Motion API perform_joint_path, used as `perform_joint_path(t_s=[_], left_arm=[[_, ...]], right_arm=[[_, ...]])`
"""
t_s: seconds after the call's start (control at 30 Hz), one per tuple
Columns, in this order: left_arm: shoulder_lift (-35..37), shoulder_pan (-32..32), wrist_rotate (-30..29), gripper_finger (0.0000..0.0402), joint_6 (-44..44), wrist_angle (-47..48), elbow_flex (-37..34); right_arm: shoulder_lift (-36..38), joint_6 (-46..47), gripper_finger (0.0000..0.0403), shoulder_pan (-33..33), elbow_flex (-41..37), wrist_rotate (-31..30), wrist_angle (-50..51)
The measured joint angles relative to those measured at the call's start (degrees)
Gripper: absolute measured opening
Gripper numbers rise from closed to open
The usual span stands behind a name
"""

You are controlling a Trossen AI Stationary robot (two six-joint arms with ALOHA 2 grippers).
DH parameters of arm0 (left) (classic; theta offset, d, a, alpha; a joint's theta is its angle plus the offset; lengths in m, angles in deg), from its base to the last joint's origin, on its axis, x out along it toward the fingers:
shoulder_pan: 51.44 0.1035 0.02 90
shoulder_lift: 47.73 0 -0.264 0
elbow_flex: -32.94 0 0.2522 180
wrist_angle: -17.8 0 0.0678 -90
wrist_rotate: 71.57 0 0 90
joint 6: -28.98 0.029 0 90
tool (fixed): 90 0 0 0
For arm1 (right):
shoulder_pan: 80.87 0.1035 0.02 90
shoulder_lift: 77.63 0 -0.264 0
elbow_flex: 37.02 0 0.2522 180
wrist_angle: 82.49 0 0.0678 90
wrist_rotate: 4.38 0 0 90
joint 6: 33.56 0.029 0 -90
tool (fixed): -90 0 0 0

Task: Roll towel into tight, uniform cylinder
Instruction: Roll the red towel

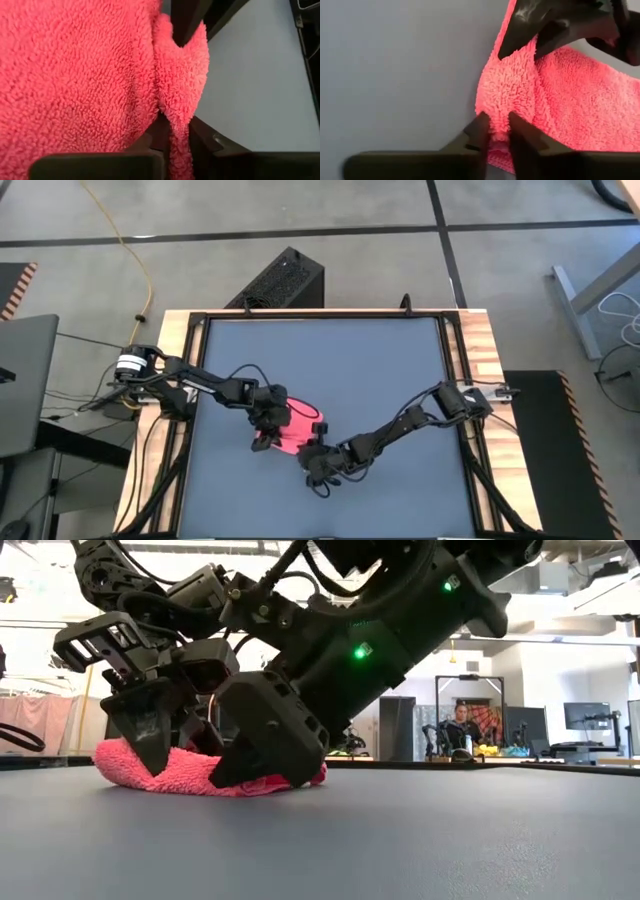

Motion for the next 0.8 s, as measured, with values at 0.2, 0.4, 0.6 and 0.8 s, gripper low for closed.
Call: perform_joint_path(t_s=[0.2, 0.4, 0.6, 0.8], left_arm=[[0.2, 0.4, -0.1, 0.0091, 3.8, 0.3, 0.7], [0.2, 1.2, 1.0, 0.0133, 4.3, 0.7, 1.7], [0.2, 2.2, 4.7, 0.0144, 5.1, 1.0, 1.7], [2.3, 3.9, 7.0, 0.0144, 5.9, 2.3, 1.7]], right_arm=[[0.5, 6.2, 0.0022, 0.5, 0.0, 4.3, -0.5], [0.6, 13.6, 0.0036, 0.8, 0.0, 7.1, -0.6], [1.1, 13.3, 0.0023, 1.6, 0.0, 7.6, -0.4], [1.1, 13.6, 0.0023, 1.8, 0.0, 7.7, -0.1]])
